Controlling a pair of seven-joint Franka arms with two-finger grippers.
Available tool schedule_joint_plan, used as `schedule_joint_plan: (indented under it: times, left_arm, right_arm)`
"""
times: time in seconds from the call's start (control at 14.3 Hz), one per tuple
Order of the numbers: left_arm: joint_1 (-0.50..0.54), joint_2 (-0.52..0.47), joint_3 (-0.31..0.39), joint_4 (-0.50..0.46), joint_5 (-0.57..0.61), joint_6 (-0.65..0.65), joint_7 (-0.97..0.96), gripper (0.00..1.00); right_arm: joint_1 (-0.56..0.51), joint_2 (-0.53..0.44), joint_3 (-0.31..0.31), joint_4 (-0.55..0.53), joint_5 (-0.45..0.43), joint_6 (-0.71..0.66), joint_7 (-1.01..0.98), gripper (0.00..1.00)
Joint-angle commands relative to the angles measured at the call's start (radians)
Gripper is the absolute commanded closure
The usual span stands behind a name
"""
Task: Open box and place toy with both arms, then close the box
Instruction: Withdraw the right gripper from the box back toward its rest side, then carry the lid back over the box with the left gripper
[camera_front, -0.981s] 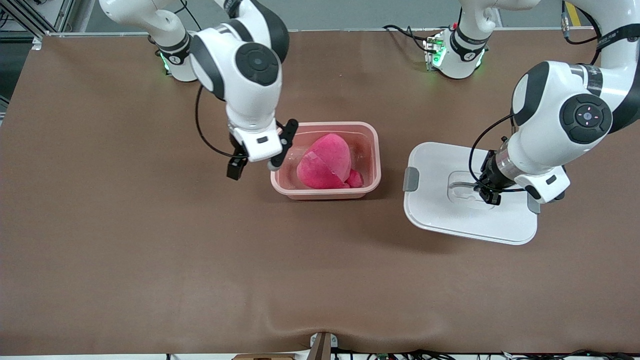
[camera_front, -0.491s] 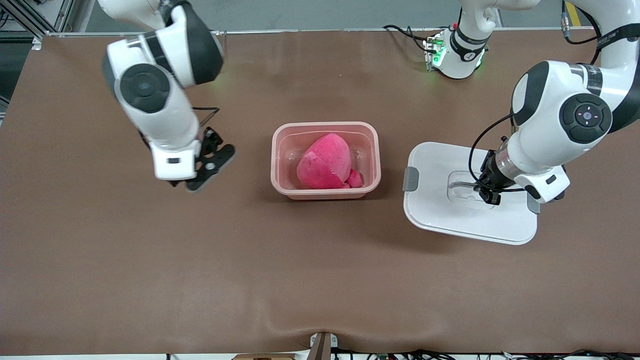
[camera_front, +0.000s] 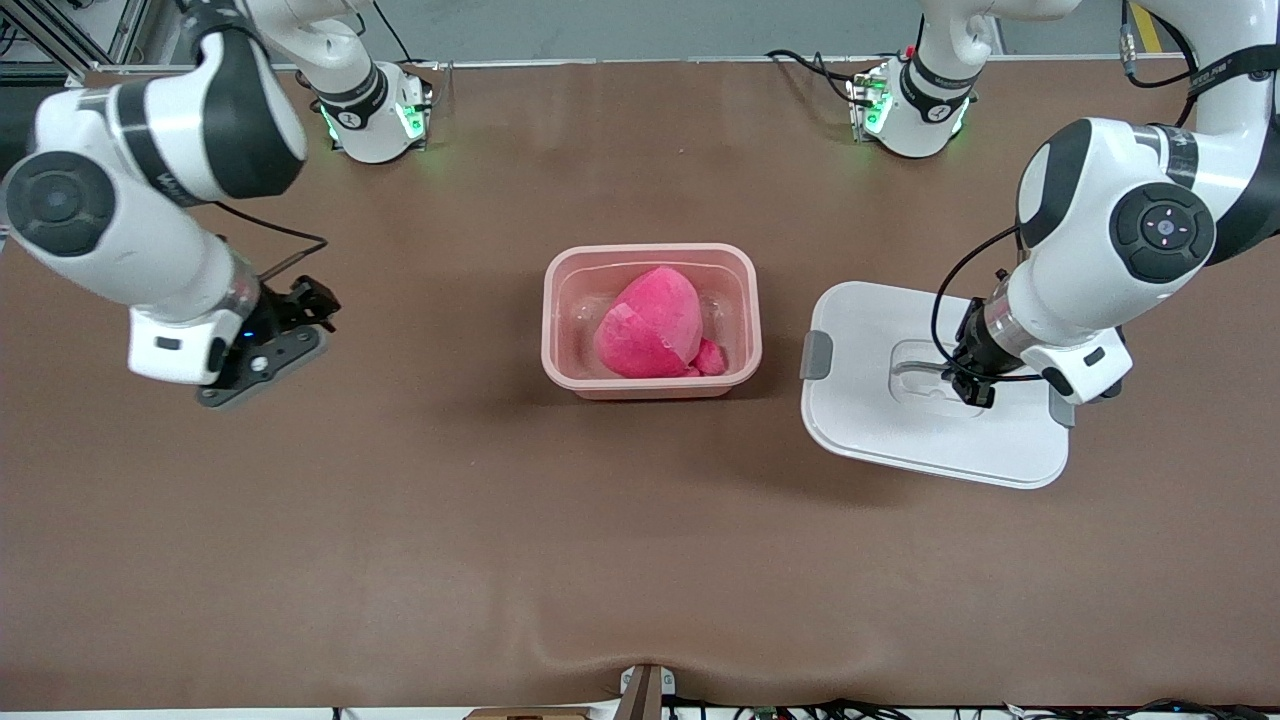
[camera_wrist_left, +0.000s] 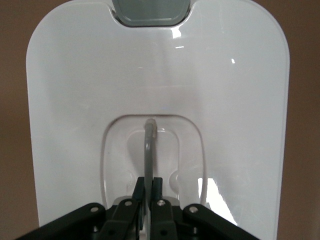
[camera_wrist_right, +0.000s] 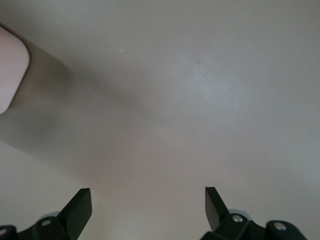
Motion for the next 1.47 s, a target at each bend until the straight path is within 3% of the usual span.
schedule_joint_plan:
  times: [0.0,0.63,1.19,1.4]
  left_arm:
    - [-0.015,-0.026,-0.006,-0.005,0.0,-0.015,-0.013,1.0]
    - [-0.025,-0.012,-0.083,0.019,0.005,-0.014,-0.143,1.0]
    - [-0.07,0.017,-0.138,0.053,0.014,-0.012,-0.263,1.0]
    - [-0.102,0.028,-0.138,0.064,0.015,-0.012,-0.321,1.0]
  right_arm:
    - [-0.065,-0.062,0.02,-0.068,0.029,0.014,0.023,0.0]
    - [-0.259,-0.13,0.02,-0.114,0.075,-0.032,0.067,0.0]
    - [-0.289,-0.28,0.02,-0.179,0.075,-0.075,0.163,0.0]
    - [-0.305,-0.286,0.018,-0.127,0.079,-0.104,0.17,0.0]
